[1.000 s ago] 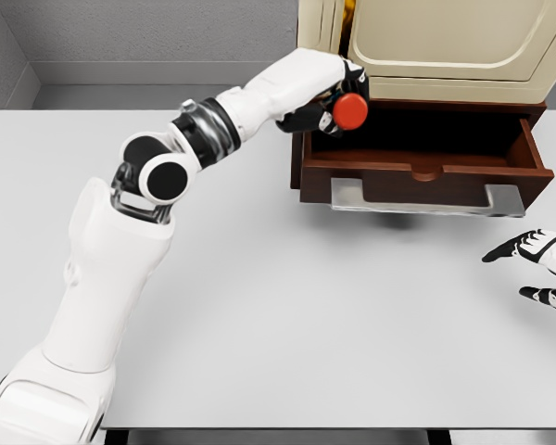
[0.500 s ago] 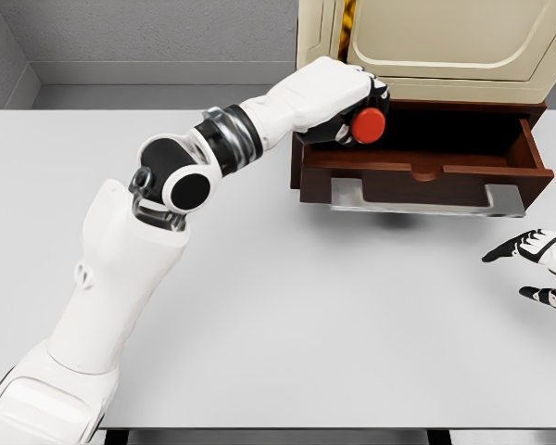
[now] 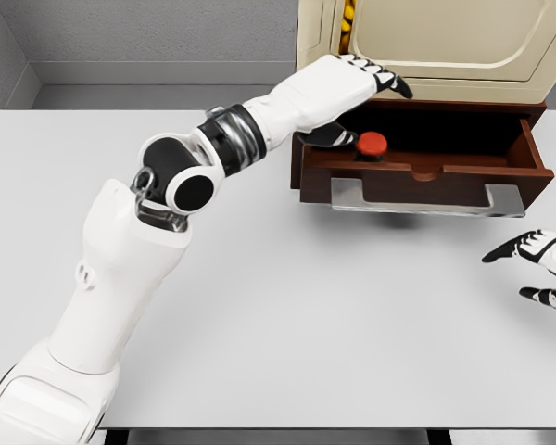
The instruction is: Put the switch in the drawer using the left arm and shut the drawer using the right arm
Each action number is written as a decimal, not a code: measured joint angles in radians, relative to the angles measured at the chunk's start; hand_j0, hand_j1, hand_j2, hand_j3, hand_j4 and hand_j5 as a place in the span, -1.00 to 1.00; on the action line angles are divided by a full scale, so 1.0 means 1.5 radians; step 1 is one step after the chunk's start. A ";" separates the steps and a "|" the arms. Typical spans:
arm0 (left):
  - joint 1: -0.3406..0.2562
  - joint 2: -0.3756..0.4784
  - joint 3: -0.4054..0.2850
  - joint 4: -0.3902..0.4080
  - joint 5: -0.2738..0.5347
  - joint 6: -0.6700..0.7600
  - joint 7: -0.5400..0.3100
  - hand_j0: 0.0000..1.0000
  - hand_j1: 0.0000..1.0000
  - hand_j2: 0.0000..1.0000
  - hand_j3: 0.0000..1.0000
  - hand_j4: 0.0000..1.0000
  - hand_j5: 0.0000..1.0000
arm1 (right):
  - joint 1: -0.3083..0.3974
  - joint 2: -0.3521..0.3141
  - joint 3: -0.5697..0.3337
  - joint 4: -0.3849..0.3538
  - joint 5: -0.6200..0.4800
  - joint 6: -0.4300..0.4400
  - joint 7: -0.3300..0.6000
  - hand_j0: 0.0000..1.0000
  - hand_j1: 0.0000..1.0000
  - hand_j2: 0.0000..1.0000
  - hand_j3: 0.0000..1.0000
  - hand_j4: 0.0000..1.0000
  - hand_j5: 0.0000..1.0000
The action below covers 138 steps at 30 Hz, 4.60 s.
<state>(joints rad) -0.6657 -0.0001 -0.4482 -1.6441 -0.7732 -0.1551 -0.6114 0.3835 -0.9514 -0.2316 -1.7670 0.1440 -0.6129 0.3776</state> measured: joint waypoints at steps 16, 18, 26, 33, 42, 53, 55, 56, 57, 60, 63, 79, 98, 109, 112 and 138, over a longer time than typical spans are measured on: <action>0.037 0.000 -0.008 -0.061 0.031 -0.004 0.000 1.00 1.00 1.00 1.00 1.00 1.00 | 0.000 0.000 0.000 0.000 0.000 0.000 -0.001 0.47 0.47 0.47 0.47 0.47 0.47; 0.042 0.000 -0.008 -0.075 0.046 -0.004 0.000 1.00 1.00 1.00 1.00 1.00 1.00 | 0.000 0.000 0.000 0.000 0.000 0.000 -0.001 0.47 0.47 0.47 0.47 0.47 0.47; 0.028 0.011 -0.008 -0.101 0.289 0.033 0.000 1.00 1.00 1.00 1.00 1.00 1.00 | 0.000 0.000 0.000 0.000 0.000 0.000 -0.001 0.47 0.47 0.47 0.47 0.47 0.47; 0.007 0.130 -0.011 -0.103 0.611 0.135 0.000 1.00 1.00 1.00 1.00 1.00 1.00 | 0.000 0.000 0.000 0.000 0.000 0.000 -0.001 0.47 0.47 0.47 0.47 0.47 0.47; 0.006 0.228 -0.024 -0.099 0.806 0.252 0.000 1.00 1.00 1.00 1.00 1.00 1.00 | 0.000 0.000 0.000 0.000 -0.005 0.000 -0.001 0.47 0.47 0.47 0.47 0.47 0.47; -0.024 0.231 -0.051 -0.041 0.826 0.405 0.000 1.00 1.00 1.00 1.00 1.00 1.00 | 0.000 0.000 0.000 0.000 -0.005 0.000 -0.001 0.47 0.47 0.47 0.47 0.47 0.47; -0.029 0.230 -0.061 -0.033 0.825 0.412 0.000 1.00 1.00 1.00 1.00 1.00 1.00 | 0.000 0.000 0.000 0.000 -0.005 0.000 -0.001 0.47 0.47 0.47 0.47 0.47 0.47; -0.034 0.229 -0.064 -0.031 0.825 0.414 0.000 1.00 1.00 1.00 1.00 1.00 1.00 | 0.000 0.000 0.000 0.000 -0.005 0.000 -0.001 0.47 0.47 0.47 0.47 0.47 0.47; -0.035 0.226 -0.066 -0.029 0.825 0.415 0.000 1.00 1.00 1.00 1.00 1.00 1.00 | 0.000 0.000 0.000 0.000 -0.005 0.000 -0.001 0.47 0.47 0.47 0.47 0.47 0.47; -0.053 0.212 -0.079 -0.013 0.825 0.417 0.000 1.00 1.00 1.00 1.00 1.00 1.00 | 0.000 0.000 0.000 0.000 -0.005 0.000 0.000 0.47 0.47 0.47 0.47 0.47 0.47; -0.054 0.197 -0.088 0.001 0.825 0.418 0.000 1.00 1.00 1.00 1.00 1.00 1.00 | 0.000 0.000 0.000 0.000 -0.005 0.000 0.000 0.47 0.47 0.47 0.47 0.47 0.47; -0.092 0.122 -0.108 0.077 0.829 0.417 0.000 1.00 1.00 1.00 1.00 1.00 1.00 | 0.001 0.000 0.000 0.000 -0.005 0.000 0.000 0.47 0.47 0.47 0.47 0.47 0.47; -0.084 0.089 -0.115 -0.044 0.778 0.413 0.000 1.00 1.00 1.00 1.00 1.00 1.00 | 0.000 -0.003 -0.001 0.000 -0.012 0.000 -0.001 0.42 0.42 0.42 0.42 0.42 0.42; -0.079 0.136 -0.114 -0.015 0.777 0.415 0.000 1.00 1.00 1.00 1.00 1.00 1.00 | -0.036 -0.008 0.003 0.000 -0.042 0.000 0.000 0.26 0.26 0.26 0.26 0.26 0.26; -0.082 0.132 -0.125 -0.002 0.777 0.415 0.000 1.00 1.00 1.00 1.00 1.00 1.00 | -0.037 -0.008 0.004 0.000 -0.050 0.000 -0.001 0.27 0.27 0.27 0.27 0.27 0.27; -0.118 0.028 -0.140 0.138 0.757 0.412 0.000 1.00 1.00 1.00 1.00 1.00 1.00 | -0.038 -0.007 0.005 0.000 -0.072 0.000 0.000 0.32 0.32 0.32 0.32 0.32 0.32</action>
<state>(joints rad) -0.8422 0.0418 -0.6587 -1.4368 0.3618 0.4635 -0.6109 0.3267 -0.9625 -0.2240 -1.7668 0.0365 -0.6126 0.3778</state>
